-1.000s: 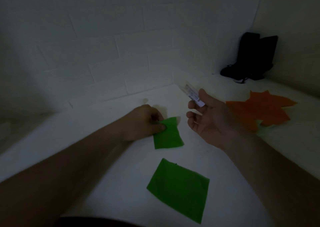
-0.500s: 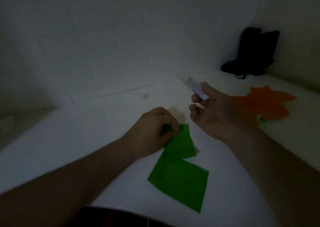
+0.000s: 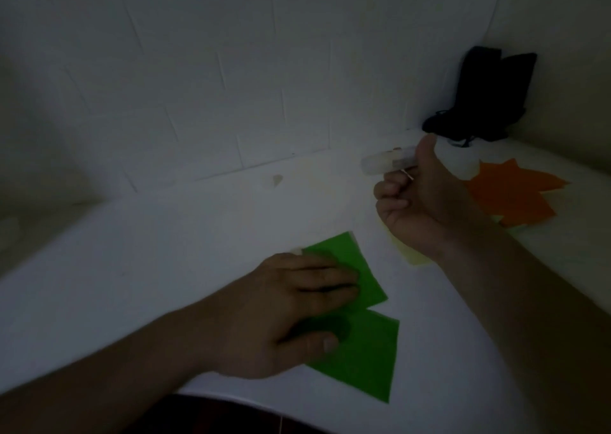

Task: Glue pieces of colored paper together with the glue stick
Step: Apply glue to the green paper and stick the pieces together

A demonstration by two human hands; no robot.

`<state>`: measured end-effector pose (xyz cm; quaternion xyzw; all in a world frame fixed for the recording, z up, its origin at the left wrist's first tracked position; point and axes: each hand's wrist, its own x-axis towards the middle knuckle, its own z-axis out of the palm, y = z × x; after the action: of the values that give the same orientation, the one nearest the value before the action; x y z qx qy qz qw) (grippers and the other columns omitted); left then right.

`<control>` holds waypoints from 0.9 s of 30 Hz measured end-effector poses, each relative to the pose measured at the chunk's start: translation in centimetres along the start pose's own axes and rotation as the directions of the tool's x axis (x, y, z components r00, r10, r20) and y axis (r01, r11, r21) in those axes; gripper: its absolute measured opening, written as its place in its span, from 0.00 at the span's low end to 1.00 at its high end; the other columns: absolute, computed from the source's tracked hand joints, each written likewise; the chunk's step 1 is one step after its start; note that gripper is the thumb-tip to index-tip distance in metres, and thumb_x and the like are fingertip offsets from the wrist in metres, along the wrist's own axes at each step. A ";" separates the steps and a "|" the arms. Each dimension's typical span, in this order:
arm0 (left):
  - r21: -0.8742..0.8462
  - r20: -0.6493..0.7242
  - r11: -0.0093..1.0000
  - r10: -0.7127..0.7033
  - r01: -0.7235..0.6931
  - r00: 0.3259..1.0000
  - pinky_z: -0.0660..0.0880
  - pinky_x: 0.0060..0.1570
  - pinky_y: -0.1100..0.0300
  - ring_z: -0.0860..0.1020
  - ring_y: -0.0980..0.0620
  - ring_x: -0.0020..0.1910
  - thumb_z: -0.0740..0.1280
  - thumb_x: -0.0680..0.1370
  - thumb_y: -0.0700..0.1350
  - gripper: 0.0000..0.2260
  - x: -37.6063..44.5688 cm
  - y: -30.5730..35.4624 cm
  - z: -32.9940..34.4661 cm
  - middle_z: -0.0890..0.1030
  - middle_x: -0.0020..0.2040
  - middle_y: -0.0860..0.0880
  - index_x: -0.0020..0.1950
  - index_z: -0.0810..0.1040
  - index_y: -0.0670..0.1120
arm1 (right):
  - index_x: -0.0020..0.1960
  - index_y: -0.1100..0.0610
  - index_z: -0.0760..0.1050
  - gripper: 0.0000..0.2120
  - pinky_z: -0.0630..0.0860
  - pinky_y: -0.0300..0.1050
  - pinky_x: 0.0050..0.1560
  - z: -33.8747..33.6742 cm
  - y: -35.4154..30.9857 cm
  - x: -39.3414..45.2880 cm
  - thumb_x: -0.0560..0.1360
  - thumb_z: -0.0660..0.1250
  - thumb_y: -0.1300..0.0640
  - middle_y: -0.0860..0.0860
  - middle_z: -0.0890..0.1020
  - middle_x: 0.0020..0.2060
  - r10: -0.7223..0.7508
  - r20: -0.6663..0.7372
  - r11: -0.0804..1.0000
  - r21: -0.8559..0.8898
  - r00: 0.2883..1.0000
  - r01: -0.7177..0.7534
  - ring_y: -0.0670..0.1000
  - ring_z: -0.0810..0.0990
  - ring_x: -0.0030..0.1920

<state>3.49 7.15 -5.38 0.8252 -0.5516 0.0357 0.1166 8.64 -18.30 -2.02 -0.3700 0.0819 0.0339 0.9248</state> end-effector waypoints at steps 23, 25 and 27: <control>0.082 -0.108 0.965 -0.239 0.248 0.965 0.70 0.62 0.50 0.70 0.51 0.67 0.55 0.85 0.57 0.21 -1.3 4.9 1.6 0.72 0.71 0.53 0.77 0.71 0.57 | 0.49 0.52 0.78 0.02 0.65 0.39 0.29 1.6 2.6 -1.6 0.81 0.69 0.56 0.50 0.75 0.35 -0.032 0.137 0.895 -0.438 0.990 0.090 0.47 0.73 0.31; 0.051 -0.094 0.967 -0.245 0.250 0.965 0.71 0.62 0.47 0.70 0.50 0.70 0.57 0.85 0.54 0.20 -1.3 4.5 1.7 0.70 0.75 0.52 0.78 0.69 0.59 | 0.46 0.51 0.80 0.04 0.71 0.41 0.30 1.8 2.8 -2.0 0.81 0.70 0.55 0.50 0.75 0.35 0.002 0.154 0.892 -0.447 0.988 0.068 0.48 0.75 0.32; 0.043 -0.078 0.970 -0.236 0.240 0.969 0.70 0.65 0.47 0.68 0.49 0.73 0.58 0.85 0.54 0.21 -1.1 4.4 1.7 0.66 0.79 0.52 0.79 0.66 0.61 | 0.48 0.51 0.81 0.03 0.79 0.47 0.35 1.8 2.9 -2.5 0.80 0.70 0.55 0.51 0.76 0.36 0.087 0.176 0.873 -0.488 0.981 0.010 0.50 0.78 0.35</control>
<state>-1.07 6.20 -6.57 0.8864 -0.4428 0.0654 0.1184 6.08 -14.98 -2.26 -0.5837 -0.0115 0.1076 0.8047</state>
